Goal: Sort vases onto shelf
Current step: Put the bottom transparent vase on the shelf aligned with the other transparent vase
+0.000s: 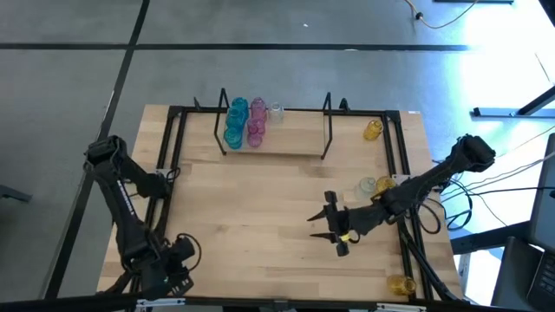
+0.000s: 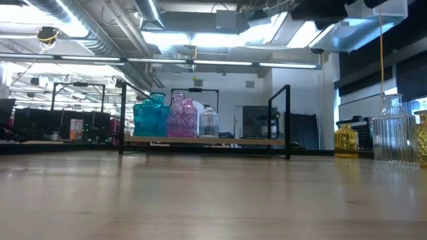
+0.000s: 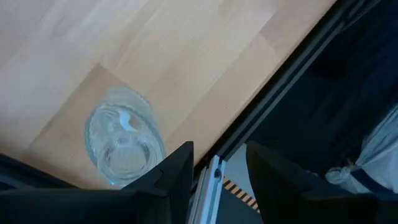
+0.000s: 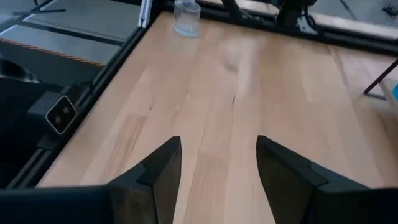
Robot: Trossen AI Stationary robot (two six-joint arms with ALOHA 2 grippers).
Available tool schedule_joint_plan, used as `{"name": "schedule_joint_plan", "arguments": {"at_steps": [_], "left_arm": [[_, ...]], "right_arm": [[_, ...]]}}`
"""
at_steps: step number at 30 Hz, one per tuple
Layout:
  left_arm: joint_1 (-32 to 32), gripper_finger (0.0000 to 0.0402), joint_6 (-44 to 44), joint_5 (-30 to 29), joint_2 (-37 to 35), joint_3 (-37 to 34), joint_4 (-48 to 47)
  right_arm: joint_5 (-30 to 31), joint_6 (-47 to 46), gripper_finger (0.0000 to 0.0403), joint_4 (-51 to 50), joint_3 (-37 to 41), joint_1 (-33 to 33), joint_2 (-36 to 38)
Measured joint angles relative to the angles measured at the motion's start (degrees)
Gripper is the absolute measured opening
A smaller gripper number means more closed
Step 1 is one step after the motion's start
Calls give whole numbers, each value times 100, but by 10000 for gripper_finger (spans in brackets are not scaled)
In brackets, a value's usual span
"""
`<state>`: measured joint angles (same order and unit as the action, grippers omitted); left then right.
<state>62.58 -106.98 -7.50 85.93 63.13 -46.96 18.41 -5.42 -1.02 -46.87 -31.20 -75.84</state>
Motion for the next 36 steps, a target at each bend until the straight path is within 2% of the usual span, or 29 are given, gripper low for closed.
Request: {"name": "schedule_joint_plan", "arguments": {"at_steps": [4, 8, 18, 24, 31, 36], "left_arm": [[241, 141, -371, -136, 41, 0, -101], [318, 141, -647, 13, 106, 0, -512], [319, 141, -826, 137, 198, -2, -845], [264, 141, -523, 535, 514, -2, -789], [71, 140, 45, 551, 559, -2, -836], [-59, 111, 371, 533, 562, -2, -843]], "right_arm": [[4, -65, 191, 29, 2, 4, -171], [3, -66, 191, 40, 4, 4, -226], [2, -38, 191, 72, 4, 4, -226], [3, -36, 191, 72, 4, 9, -226], [2, -32, 191, 70, 4, 9, -226], [2, -27, 191, 59, 4, 9, -226]]}}
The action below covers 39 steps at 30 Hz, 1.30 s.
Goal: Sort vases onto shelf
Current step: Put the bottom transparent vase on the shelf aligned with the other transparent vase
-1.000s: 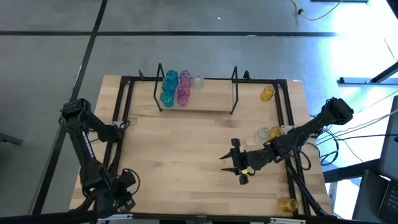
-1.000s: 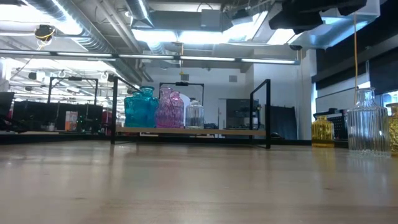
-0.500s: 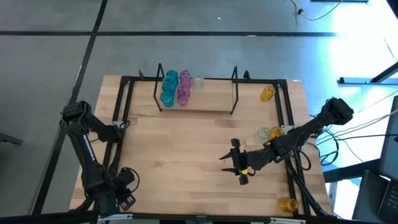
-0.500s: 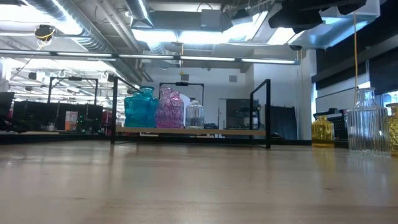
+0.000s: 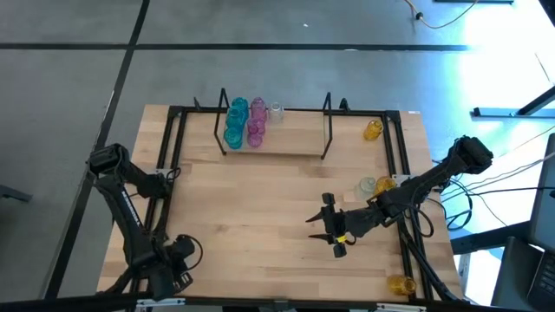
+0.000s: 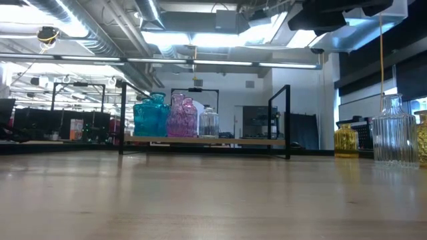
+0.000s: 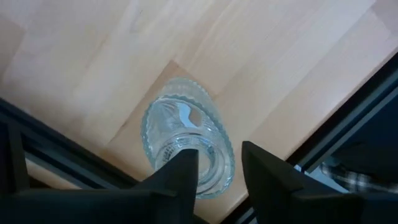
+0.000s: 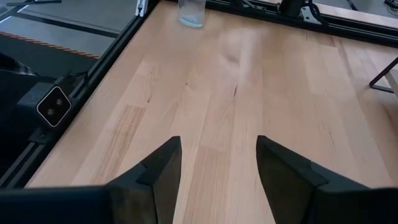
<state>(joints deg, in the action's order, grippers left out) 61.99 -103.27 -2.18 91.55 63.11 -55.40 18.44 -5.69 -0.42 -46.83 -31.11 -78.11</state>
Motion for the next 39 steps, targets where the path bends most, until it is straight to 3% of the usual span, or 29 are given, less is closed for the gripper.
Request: {"name": "schedule_joint_plan", "arguments": {"at_steps": [9, 17, 24, 30, 39], "left_arm": [[-136, 25, 661, -197, -4, 2, 11], [-546, 30, 1494, -243, -4, 2, 8], [-1338, 33, 2942, -304, 6, 107, -80], [-2078, 34, 4440, -356, 9, 828, -699], [-3152, 35, 6648, -972, 0, 2376, -1680]], "right_arm": [[0, 2, 191, -13, 0, 0, 0], [0, 0, 191, -13, 0, 0, 0], [0, -17, 191, -13, 0, 0, 0], [13, 24, 191, -9, 0, 0, 0], [770, 619, 191, -2, 0, 0, 0]]}}
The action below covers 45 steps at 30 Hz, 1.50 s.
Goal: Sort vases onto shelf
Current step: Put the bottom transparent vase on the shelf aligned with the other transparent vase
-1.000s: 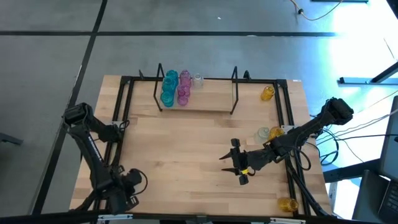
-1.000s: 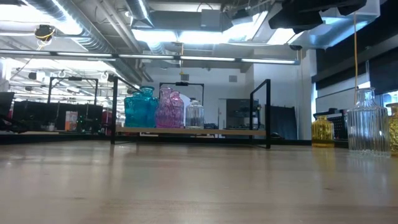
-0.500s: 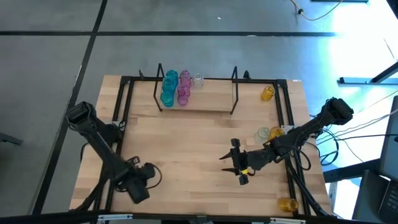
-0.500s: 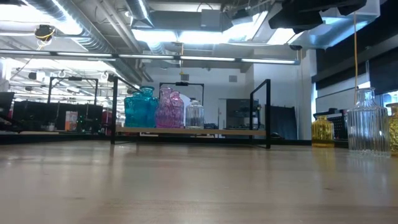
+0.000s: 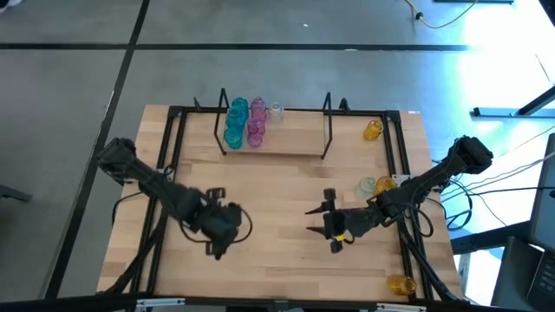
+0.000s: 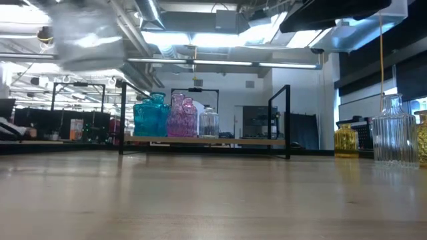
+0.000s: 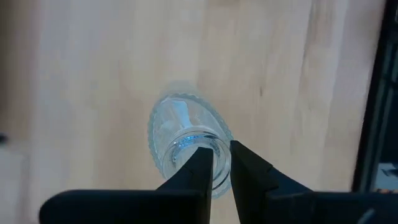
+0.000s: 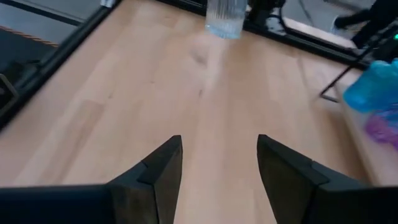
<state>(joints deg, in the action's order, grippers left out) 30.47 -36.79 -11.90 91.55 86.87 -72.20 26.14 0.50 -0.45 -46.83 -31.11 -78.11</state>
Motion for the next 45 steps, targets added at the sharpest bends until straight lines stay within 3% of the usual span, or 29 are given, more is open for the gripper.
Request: {"name": "schedule_joint_plan", "arguments": {"at_steps": [16, 23, 28, 37, 45], "left_arm": [[-2276, 38, 3463, 101, -5, 1380, -878], [-3495, 38, 5426, 125, -5, 1283, -189], [-4259, 38, 6386, 960, 83, 1250, 454], [-5032, 38, 7597, 1057, 740, 1246, 1538], [-5507, 38, 8147, 1221, 1515, 1246, 1792]], "right_arm": [[1123, 222, 191, 221, -122, 56, 0], [1109, 271, 191, 216, -127, 400, 0], [1070, 268, 191, 214, -129, 643, 0], [1030, 262, 191, 234, -131, 1036, 0], [1029, 275, 191, 229, -131, 1291, 0]]}}
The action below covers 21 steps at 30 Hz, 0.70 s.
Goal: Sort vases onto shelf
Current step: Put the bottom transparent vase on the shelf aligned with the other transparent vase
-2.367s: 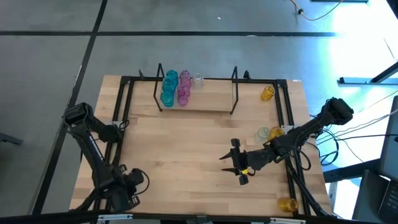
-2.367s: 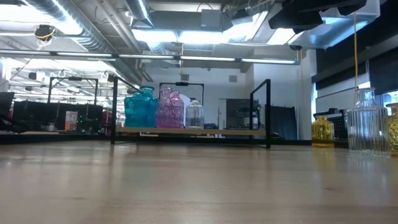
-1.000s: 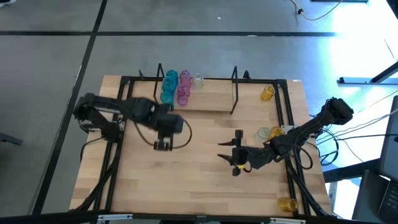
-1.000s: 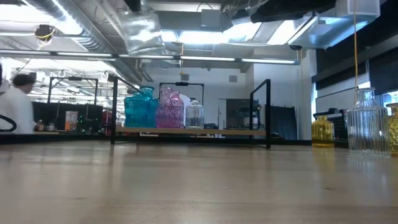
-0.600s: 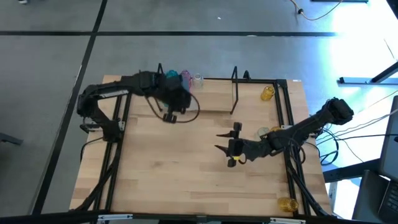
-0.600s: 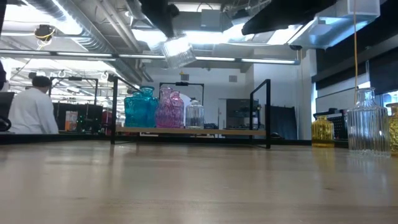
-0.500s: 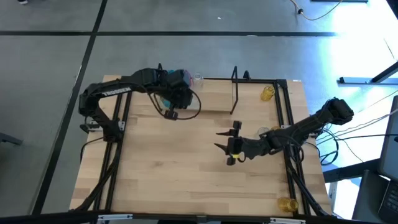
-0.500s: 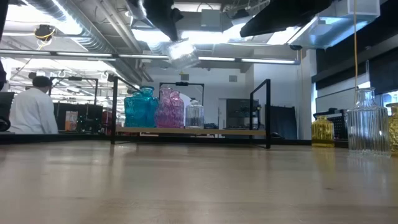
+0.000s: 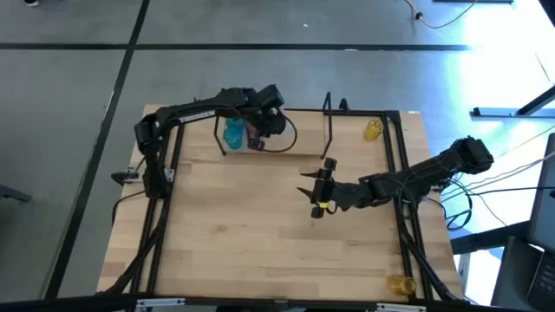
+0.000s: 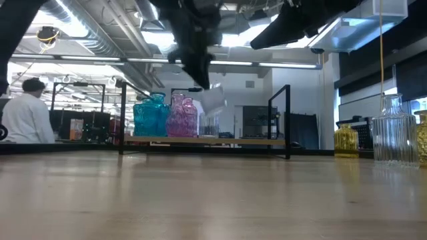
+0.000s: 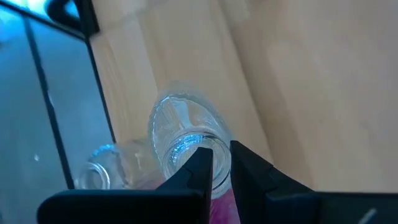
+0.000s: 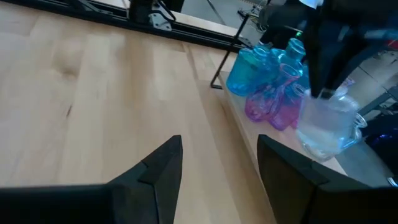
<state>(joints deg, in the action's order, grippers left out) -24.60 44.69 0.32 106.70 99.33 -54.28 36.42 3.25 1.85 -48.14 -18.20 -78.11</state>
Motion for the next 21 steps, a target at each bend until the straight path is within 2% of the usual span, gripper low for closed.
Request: {"name": "schedule_joint_plan", "arguments": {"at_steps": [10, 21], "left_arm": [[-481, 38, 107, 82, 576, 0, -7], [-529, 38, 245, 117, 640, 0, 115]], "right_arm": [[0, 9, 191, -19, 0, 26, 0], [2, 261, 191, -8, 0, 26, 0]]}}
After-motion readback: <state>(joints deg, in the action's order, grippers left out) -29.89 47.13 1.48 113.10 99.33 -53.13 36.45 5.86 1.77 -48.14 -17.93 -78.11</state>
